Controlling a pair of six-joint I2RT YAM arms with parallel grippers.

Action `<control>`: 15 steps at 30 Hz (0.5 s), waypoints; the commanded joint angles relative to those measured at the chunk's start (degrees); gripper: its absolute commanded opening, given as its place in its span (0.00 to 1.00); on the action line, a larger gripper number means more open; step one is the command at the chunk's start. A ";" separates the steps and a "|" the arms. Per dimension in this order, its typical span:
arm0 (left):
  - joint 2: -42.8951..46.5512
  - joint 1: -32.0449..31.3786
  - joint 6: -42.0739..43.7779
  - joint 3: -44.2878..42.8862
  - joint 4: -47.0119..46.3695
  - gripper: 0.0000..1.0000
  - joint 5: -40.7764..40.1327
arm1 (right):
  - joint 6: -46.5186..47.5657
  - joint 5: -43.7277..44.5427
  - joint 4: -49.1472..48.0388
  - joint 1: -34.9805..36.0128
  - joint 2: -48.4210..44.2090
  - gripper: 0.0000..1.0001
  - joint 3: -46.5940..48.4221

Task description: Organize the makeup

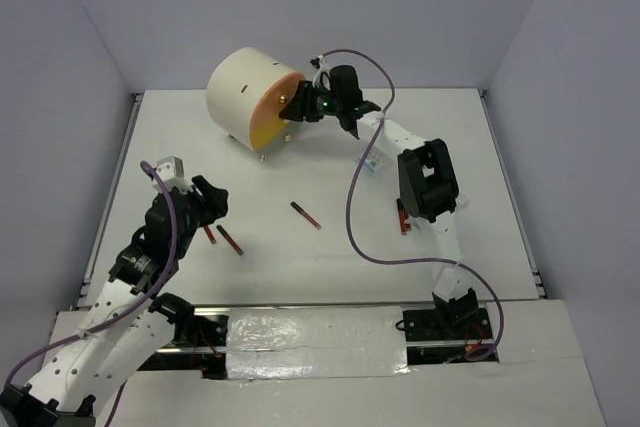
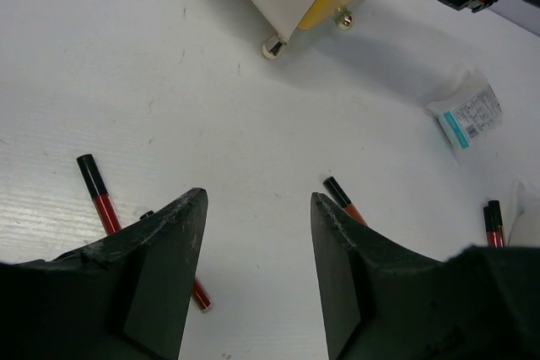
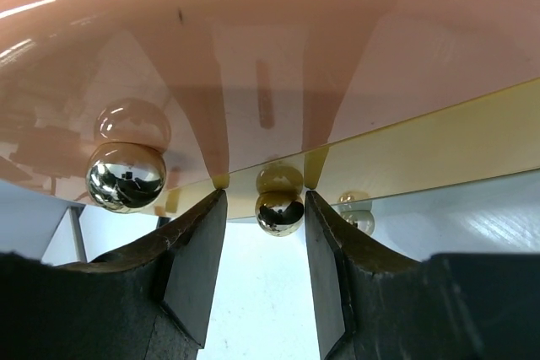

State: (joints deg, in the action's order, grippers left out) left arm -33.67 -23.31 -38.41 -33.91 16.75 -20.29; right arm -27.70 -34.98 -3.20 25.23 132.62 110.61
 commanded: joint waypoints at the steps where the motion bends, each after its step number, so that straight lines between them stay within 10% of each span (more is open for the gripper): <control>1: 0.01 0.28 -1.22 -1.60 -2.69 0.64 0.52 | -0.60 -0.70 -3.48 -0.27 0.10 0.50 -0.57; 15: -0.78 0.28 -1.14 -1.60 -3.48 0.64 0.96 | -1.04 -1.14 -3.83 -0.36 0.54 0.44 -1.10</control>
State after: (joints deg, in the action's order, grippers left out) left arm -34.33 -23.31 -39.27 -33.91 16.23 -20.01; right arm -28.69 -35.18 -4.03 25.15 132.62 109.38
